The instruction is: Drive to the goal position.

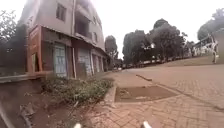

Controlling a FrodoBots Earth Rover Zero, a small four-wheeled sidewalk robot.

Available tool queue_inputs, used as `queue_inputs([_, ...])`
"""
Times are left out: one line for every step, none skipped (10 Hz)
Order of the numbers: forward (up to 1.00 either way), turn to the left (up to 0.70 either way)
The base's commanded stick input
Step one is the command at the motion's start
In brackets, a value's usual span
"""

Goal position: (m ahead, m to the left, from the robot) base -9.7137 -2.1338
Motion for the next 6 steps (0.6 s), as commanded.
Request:
queue_inputs([0.0,0.05])
queue_inputs([0.0,0.18])
queue_inputs([0.0,0.35])
queue_inputs([0.0,0.13])
queue_inputs([0.0,0.21])
queue_inputs([0.0,0.26])
